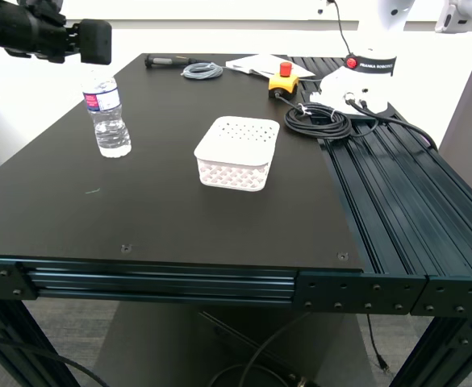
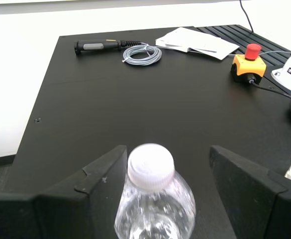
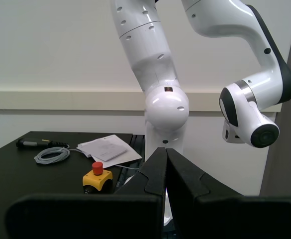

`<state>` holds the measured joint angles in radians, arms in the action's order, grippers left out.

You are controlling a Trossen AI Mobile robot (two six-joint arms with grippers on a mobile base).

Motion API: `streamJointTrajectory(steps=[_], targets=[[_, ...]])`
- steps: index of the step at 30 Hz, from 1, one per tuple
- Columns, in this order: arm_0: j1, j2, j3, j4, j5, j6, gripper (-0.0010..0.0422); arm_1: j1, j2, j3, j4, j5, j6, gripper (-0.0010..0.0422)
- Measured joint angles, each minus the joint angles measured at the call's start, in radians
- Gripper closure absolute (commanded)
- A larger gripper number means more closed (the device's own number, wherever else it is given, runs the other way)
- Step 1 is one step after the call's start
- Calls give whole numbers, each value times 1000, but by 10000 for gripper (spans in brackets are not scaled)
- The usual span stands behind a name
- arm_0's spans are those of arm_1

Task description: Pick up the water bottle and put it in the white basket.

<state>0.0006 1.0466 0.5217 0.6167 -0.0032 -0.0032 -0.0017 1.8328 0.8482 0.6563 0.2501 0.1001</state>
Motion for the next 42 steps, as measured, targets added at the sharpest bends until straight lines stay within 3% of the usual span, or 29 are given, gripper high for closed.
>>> streamJointTrajectory(steps=[11,13,16,20,24,30,33,39,42], targets=[[0,0,0,0,0,0,412,0,122,121,-6,45,-22,291],[1,0,0,0,0,0,412,0,124,122,-11,62,-21,325],[0,0,0,0,0,0,412,0,124,122,-15,75,-19,413],[0,0,0,0,0,0,412,0,124,122,-21,98,-16,397],[0,0,0,0,0,0,412,0,123,124,-33,100,-14,416],[1,0,0,0,0,0,412,0,122,129,-38,101,-13,387],[0,0,0,0,0,0,412,0,122,134,-42,101,-3,346],[0,0,0,0,0,0,412,2,123,132,-56,83,27,181],[0,0,0,0,0,0,412,2,126,131,-78,14,33,134]])
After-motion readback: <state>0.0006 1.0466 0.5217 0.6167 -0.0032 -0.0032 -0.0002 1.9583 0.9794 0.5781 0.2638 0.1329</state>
